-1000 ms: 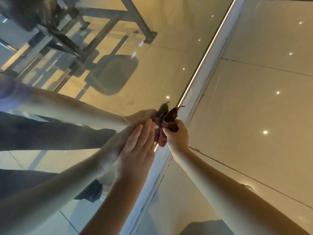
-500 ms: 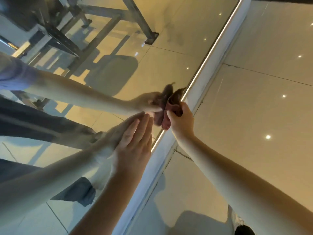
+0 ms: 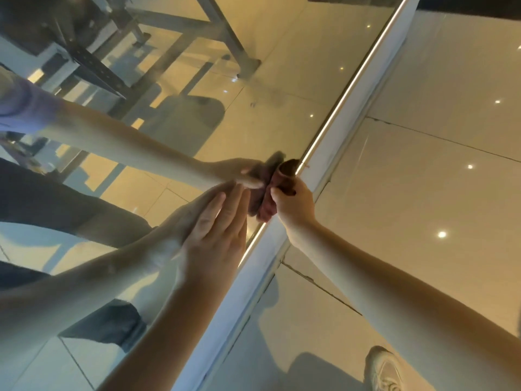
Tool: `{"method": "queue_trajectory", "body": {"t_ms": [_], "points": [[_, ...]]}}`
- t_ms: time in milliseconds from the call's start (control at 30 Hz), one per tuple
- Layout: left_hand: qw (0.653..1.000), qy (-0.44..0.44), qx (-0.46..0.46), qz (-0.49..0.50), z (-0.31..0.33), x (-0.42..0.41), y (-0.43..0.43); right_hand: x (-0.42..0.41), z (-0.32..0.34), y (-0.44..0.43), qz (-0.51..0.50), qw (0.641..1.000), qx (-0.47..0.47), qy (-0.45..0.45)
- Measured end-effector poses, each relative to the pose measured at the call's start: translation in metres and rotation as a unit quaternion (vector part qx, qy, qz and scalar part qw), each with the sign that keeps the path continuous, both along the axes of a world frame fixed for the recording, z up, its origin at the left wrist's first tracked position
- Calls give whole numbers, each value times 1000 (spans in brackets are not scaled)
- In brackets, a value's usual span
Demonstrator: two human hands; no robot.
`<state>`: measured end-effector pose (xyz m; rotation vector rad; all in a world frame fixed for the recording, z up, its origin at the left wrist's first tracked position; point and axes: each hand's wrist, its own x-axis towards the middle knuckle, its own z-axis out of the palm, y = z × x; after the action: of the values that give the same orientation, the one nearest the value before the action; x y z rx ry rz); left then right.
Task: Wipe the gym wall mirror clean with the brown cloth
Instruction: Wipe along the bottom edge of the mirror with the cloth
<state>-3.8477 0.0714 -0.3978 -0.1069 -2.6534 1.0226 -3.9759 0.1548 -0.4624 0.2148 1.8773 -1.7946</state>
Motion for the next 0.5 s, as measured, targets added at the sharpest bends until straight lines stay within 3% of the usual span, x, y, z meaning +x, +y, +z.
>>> {"method": "queue_trajectory", "body": {"t_ms": [133,333,500], "points": [[1000,-14,-19,-5,4,-16,2,-37,6,4,-32,998,-8,58],[1000,-5,-9,13,1,-40,5,-4,-16,0,18,998,-9,-58],[999,-19,-23,21,-1,-57,9,-47,10,12,0,999,-32,13]]}}
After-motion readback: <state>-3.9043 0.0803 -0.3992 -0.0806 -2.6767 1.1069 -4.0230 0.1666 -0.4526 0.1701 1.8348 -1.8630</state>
